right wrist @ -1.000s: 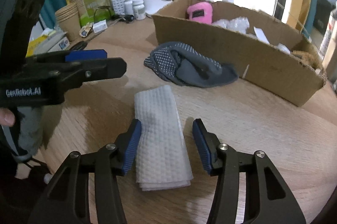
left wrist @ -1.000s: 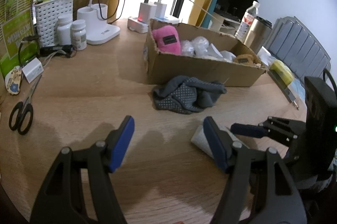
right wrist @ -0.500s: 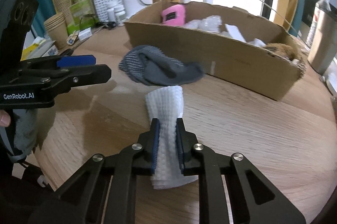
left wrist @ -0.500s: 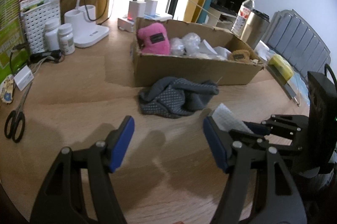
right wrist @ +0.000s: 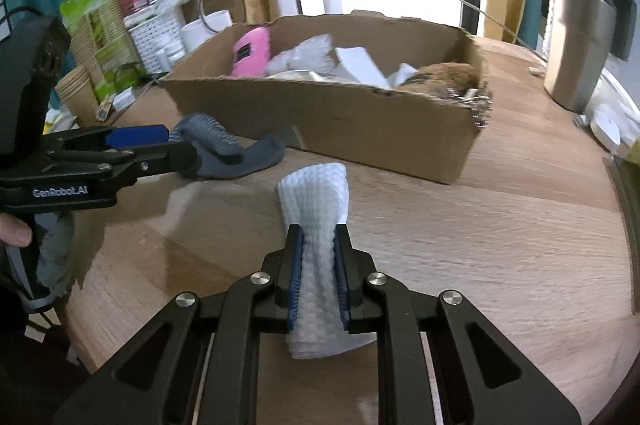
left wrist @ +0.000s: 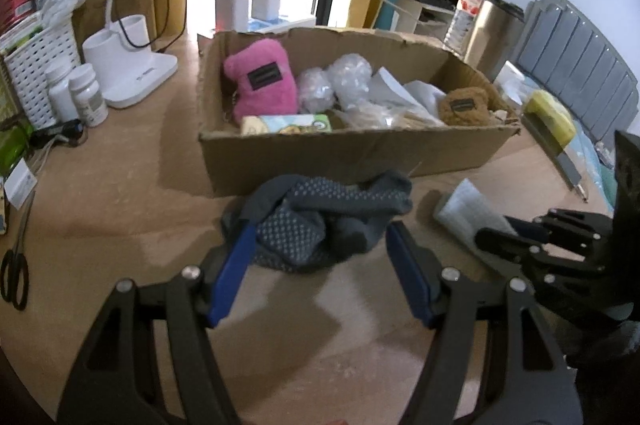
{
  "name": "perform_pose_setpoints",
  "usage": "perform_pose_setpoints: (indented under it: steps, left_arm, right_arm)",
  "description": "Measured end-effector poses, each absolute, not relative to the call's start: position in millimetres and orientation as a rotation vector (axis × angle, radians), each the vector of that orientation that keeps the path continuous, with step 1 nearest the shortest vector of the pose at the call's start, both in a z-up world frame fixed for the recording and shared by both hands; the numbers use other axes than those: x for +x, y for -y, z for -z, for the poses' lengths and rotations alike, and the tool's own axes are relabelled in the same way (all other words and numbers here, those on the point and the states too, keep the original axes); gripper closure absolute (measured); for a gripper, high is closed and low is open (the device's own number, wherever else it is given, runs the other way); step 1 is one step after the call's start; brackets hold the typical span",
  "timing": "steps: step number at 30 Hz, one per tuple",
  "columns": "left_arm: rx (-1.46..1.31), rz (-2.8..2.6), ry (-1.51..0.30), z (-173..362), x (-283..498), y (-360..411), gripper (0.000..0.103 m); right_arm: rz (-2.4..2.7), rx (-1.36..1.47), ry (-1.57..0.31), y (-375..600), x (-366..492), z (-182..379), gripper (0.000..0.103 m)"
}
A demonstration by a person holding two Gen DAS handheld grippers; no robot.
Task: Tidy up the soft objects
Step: 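Grasp the grey dotted glove with the left tool while the right tool grasps the white waffle strip, then carry the glove with the left tool while the right tool carries the waffle strip into the box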
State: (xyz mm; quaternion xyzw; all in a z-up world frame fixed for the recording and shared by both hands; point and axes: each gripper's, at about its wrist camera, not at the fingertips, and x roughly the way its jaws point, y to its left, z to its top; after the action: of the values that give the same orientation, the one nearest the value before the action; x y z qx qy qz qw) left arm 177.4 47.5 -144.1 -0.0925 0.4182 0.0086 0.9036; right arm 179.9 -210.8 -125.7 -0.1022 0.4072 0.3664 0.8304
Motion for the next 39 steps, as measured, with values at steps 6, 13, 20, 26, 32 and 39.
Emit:
perform_pose_setpoints:
  steps: [6, 13, 20, 26, 32, 39]
  left_arm:
    - [-0.162, -0.048, -0.903, 153, 196, -43, 0.034]
    - [-0.141, -0.059, -0.918, 160, 207, -41, 0.034]
    - [-0.104, -0.022, -0.903, 161, 203, -38, 0.059]
    - [-0.117, 0.045, -0.899, 159, 193, -32, 0.071]
    - [-0.122, 0.095, -0.855, 145, 182, -25, 0.072]
    - [-0.135, 0.122, -0.808, 128, 173, -24, 0.072]
  right_arm:
    - [-0.797, -0.171, -0.892, 216, 187, 127, 0.086]
    - [-0.804, -0.167, -0.904, 216, 187, 128, 0.086]
    - [-0.796, -0.187, -0.901, 213, 185, 129, 0.086]
    - [-0.783, -0.206, -0.888, 209, 182, 127, 0.086]
    - [-0.774, -0.218, -0.859, 210, 178, 116, 0.086]
    - [-0.763, -0.226, -0.824, 213, 174, 104, 0.086]
